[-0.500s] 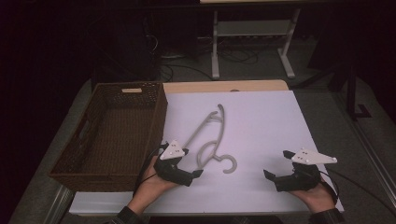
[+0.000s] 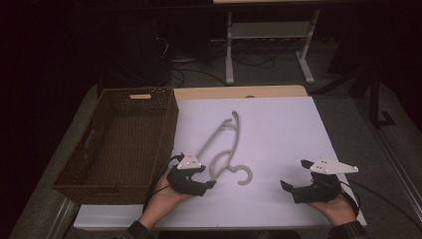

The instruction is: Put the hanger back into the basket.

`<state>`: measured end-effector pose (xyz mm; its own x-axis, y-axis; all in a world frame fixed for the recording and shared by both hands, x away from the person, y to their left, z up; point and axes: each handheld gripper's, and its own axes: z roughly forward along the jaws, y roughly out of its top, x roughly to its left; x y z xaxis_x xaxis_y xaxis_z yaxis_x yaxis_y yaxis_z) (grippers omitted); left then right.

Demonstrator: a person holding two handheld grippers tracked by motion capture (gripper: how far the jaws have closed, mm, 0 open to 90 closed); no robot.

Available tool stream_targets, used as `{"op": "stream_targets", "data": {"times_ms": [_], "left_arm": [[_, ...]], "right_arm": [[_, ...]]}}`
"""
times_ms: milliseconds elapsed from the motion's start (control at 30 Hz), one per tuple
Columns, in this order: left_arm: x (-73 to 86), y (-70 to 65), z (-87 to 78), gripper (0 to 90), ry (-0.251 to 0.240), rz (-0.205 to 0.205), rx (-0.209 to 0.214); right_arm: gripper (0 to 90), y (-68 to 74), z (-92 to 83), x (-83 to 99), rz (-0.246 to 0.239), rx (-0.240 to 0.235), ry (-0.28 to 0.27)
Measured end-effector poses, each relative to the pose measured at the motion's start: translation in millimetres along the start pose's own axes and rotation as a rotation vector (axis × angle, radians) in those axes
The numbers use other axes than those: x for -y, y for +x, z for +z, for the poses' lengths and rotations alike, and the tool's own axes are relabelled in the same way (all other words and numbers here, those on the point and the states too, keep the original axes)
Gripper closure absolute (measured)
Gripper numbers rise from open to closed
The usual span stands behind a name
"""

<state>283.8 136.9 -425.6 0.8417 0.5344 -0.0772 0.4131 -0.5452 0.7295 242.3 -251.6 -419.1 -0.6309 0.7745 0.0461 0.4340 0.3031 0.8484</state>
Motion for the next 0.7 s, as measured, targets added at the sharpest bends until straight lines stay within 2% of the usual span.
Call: {"op": "stream_targets", "data": {"times_ms": [67, 100, 167, 233, 267, 333, 533, 700], "left_arm": [[0.5, -0.1, 1.4, 43.1, 0.006, -0.002, 0.004], [0.7, -0.3, 2.5, 43.1, 0.012, -0.002, 0.005], [1.0, -0.9, 3.9, 50.1, 0.031, 0.002, -0.004], [1.6, -0.9, 5.7, 56.4, 0.052, -0.006, -0.02], [2.9, -0.7, 7.8, 60.2, 0.08, -0.009, -0.03], [4.2, -1.0, 10.0, 62.0, 0.097, -0.019, -0.033], [5.2, -1.6, 12.8, 68.0, 0.129, -0.013, -0.043], [6.5, -0.9, 16.2, 70.5, 0.154, -0.019, -0.034]], "right_arm": [[0.0, 0.3, 0.5, -0.3, -0.002, -0.003, 0.0], [0.0, 0.6, 0.7, -0.6, -0.003, -0.004, 0.001], [0.0, 0.9, 1.4, -1.1, -0.006, -0.007, 0.0], [0.0, 1.4, 1.9, -1.7, -0.007, -0.012, -0.001], [0.0, 1.4, 2.5, -2.3, -0.007, -0.015, -0.003], [0.0, 1.4, 3.2, -2.9, -0.007, -0.017, -0.003], [0.0, 1.5, 4.0, -3.6, -0.009, -0.02, -0.004], [0.0, 1.2, 4.0, -4.1, -0.008, -0.02, -0.01]]}}
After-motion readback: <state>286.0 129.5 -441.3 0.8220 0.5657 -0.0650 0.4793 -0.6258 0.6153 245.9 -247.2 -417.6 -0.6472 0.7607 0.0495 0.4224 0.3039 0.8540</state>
